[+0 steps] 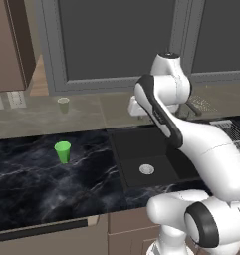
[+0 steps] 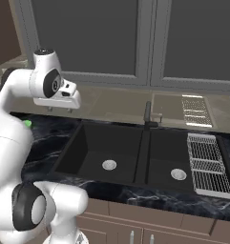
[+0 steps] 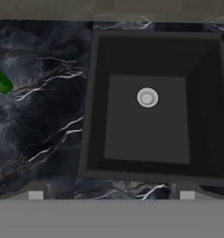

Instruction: Place the cup in the left basin and the cup in the right basin of the sink.

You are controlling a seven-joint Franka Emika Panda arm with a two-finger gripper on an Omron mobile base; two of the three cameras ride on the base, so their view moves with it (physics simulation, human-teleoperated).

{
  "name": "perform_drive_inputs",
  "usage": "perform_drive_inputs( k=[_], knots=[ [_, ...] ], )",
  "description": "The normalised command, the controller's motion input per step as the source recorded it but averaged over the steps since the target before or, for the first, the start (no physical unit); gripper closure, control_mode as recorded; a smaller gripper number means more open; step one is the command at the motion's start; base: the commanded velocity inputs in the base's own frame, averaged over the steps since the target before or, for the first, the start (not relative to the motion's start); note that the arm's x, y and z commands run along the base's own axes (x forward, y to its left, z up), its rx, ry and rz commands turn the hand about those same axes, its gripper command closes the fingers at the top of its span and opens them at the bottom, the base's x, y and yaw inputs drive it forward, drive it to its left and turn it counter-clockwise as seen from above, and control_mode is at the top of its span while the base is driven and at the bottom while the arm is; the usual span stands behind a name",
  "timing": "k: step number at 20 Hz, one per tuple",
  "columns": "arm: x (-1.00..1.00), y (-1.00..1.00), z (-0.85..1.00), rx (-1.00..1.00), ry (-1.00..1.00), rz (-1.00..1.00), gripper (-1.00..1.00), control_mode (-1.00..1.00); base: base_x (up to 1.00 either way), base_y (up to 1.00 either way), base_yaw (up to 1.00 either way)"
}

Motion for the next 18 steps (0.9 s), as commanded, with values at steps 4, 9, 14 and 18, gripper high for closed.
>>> perform_drive_inputs(
  k=[4,9,14,18],
  knots=[
    [0.46,0.53,-0.07,-0.02,0.00,-0.08,-1.00,-1.00,0.00,0.00,0.00],
    [0.33,0.40,-0.16,0.00,0.00,-0.04,-1.00,-1.00,0.00,0.00,0.00],
    [0.30,0.60,-0.25,-0.01,0.06,-0.06,-1.00,-1.00,0.00,0.00,0.00],
    [0.06,0.50,-0.32,0.00,0.12,-0.04,-1.00,-1.00,0.00,0.00,0.00]
  ],
)
